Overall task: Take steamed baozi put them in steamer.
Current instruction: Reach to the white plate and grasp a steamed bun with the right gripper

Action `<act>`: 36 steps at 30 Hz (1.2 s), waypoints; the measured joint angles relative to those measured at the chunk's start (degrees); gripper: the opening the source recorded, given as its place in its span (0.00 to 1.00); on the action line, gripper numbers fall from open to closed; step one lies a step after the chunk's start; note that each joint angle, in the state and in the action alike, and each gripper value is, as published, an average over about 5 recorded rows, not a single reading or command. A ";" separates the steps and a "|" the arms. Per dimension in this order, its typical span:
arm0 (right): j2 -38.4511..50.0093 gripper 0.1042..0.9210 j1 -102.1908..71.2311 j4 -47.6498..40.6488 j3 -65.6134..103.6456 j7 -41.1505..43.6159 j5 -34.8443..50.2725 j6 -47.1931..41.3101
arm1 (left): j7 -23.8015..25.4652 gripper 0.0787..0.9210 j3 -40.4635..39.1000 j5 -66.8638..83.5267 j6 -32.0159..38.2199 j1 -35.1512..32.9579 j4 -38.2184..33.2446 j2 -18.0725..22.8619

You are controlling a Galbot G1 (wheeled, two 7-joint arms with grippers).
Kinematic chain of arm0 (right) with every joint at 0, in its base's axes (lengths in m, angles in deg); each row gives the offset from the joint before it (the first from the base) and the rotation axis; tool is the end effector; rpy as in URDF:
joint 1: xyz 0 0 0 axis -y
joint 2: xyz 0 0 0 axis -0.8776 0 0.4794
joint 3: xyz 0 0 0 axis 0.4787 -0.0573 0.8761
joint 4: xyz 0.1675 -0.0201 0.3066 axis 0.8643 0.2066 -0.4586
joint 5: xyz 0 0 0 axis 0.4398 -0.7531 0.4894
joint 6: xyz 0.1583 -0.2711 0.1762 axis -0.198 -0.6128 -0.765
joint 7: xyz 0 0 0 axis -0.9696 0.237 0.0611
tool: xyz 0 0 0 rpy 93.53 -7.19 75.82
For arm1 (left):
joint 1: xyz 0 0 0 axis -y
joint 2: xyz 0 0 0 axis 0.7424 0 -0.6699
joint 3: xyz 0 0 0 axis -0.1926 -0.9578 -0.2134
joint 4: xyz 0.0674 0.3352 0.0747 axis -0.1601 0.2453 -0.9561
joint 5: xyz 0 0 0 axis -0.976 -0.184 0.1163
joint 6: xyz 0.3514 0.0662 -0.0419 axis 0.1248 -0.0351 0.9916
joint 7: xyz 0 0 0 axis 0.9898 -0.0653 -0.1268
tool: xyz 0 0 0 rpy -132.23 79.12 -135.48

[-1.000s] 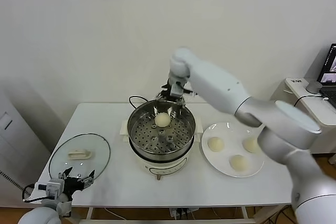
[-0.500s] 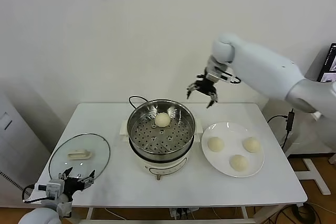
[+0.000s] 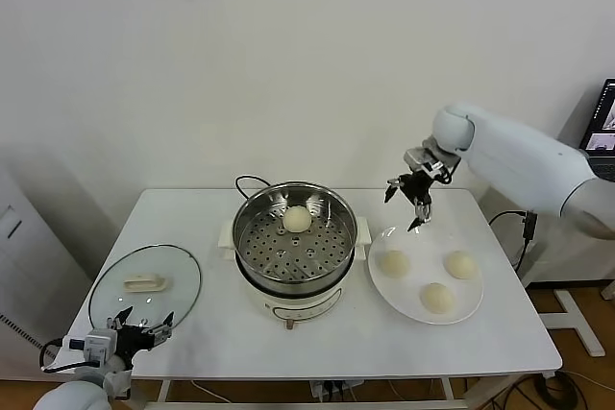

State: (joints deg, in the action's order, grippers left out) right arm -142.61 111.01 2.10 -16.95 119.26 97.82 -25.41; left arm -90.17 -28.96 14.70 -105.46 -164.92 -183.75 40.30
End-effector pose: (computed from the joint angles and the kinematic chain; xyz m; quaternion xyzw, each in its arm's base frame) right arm 0.6282 -0.1041 -0.1082 0.6112 -0.4724 0.5534 0.3115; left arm 0.2189 0.1242 -0.2965 -0.0011 -0.9523 -0.0822 0.2938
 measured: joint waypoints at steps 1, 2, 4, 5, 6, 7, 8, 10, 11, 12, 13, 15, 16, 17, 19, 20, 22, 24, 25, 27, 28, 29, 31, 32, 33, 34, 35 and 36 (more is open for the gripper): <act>-0.08 0.88 -0.75 -0.40 0.32 -0.11 -0.15 -0.47 | 0.00 0.88 0.00 0.00 -0.01 -0.01 -0.03 0.01; -0.20 0.88 -1.54 -0.84 0.69 -0.23 -0.34 -0.89 | 0.00 0.88 0.00 0.00 -0.01 -0.01 -0.04 0.01; -0.54 0.88 -3.12 -1.77 1.48 -0.51 -0.81 -1.53 | 0.00 0.88 0.00 0.00 -0.01 -0.01 -0.05 0.02; -0.74 0.88 -3.90 -2.26 1.92 -0.65 -1.08 -1.78 | 0.00 0.88 0.00 0.00 -0.01 0.00 -0.05 0.02; -0.96 0.88 -4.68 -2.77 2.38 -0.81 -1.37 -2.00 | 0.00 0.88 0.00 0.00 -0.01 -0.01 -0.04 0.02; -1.19 0.88 -5.41 -3.25 2.83 -0.95 -1.66 -2.19 | 0.00 0.88 -0.01 0.00 -0.01 -0.02 -0.03 0.02; -1.42 0.88 -6.14 -3.72 3.29 -1.10 -1.96 -2.36 | 0.01 0.88 -0.02 0.00 -0.01 -0.05 -0.02 0.02; -1.92 0.88 -7.49 -4.64 4.22 -1.38 -2.59 -2.63 | 0.01 0.88 -0.04 0.00 -0.01 -0.11 0.02 0.02; -2.18 0.88 -8.13 -5.09 4.69 -1.49 -2.93 -2.74 | 0.02 0.88 -0.06 0.00 -0.01 -0.13 0.05 0.01; -2.44 0.88 -8.76 -5.55 5.17 -1.57 -3.29 -2.84 | 0.03 0.88 -0.07 0.00 -0.01 -0.15 0.08 0.01; -2.70 0.88 -9.34 -6.01 5.64 -1.64 -3.65 -2.94 | 0.03 0.88 -0.10 0.00 -0.01 -0.16 0.10 0.00; -3.19 0.88 -10.42 -6.90 6.56 -1.78 -4.36 -3.11 | 0.04 0.88 -0.15 0.00 -0.01 -0.16 0.13 0.01; -3.42 0.88 -10.91 -7.32 6.98 -1.85 -4.68 -3.18 | 0.04 0.88 -0.17 0.00 -0.01 -0.17 0.13 0.02; -3.64 0.88 -11.37 -7.72 7.41 -1.95 -4.97 -3.25 | 0.05 0.88 -0.20 -0.01 0.00 -0.18 0.14 0.04; -4.05 0.88 -12.21 -8.48 8.20 -2.16 -5.55 -3.33 | 0.05 0.88 -0.26 -0.04 0.01 -0.21 0.18 0.07; -4.23 0.88 -12.61 -8.84 8.59 -2.29 -5.84 -3.35 | 0.05 0.88 -0.29 -0.07 0.02 -0.22 0.22 0.08; -4.59 0.88 -13.36 -9.55 9.38 -2.58 -6.47 -3.34 | 0.05 0.88 -0.35 -0.15 0.05 -0.22 0.32 0.09; -4.96 0.86 -14.08 -10.26 10.20 -2.87 -7.13 -3.31 | 0.05 0.88 -0.40 -0.22 0.07 -0.22 0.39 0.10; -5.14 0.85 -14.43 -10.59 10.59 -2.98 -7.45 -3.30 | 0.05 0.88 -0.42 -0.24 0.08 -0.22 0.40 0.10; -5.48 0.81 -15.07 -11.21 11.35 -3.18 -8.05 -3.29 | 0.05 0.88 -0.45 -0.27 0.09 -0.23 0.40 0.12; -5.64 0.79 -15.36 -11.48 11.71 -3.26 -8.33 -3.29 | 0.05 0.88 -0.46 -0.28 0.09 -0.26 0.40 0.13; -5.78 0.77 -15.61 -11.73 12.06 -3.34 -8.59 -3.29 | 0.05 0.88 -0.47 -0.30 0.09 -0.29 0.39 0.14; -5.97 0.73 -16.01 -12.13 12.71 -3.51 -9.07 -3.29 | 0.05 0.88 -0.48 -0.37 0.09 -0.39 0.34 0.15; -6.02 0.71 -16.17 -12.26 13.00 -3.58 -9.28 -3.27 | 0.05 0.88 -0.48 -0.41 0.09 -0.44 0.31 0.15; -6.06 0.68 -16.30 -12.35 13.26 -3.64 -9.47 -3.24 | 0.06 0.88 -0.48 -0.45 0.08 -0.49 0.28 0.15; -6.07 0.66 -16.41 -12.40 13.48 -3.68 -9.64 -3.21 | 0.06 0.88 -0.48 -0.49 0.08 -0.54 0.25 0.15; -6.10 0.63 -16.51 -12.46 13.67 -3.71 -9.79 -3.17 | 0.06 0.88 -0.48 -0.52 0.08 -0.58 0.23 0.15; -6.13 0.61 -16.60 -12.51 13.83 -3.71 -9.92 -3.13 | 0.06 0.88 -0.47 -0.54 0.08 -0.60 0.22 0.15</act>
State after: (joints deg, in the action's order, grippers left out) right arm -148.74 94.42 -10.41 -3.13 115.55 87.90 -28.54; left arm -90.12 -29.43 14.16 -105.38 -165.52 -183.53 40.45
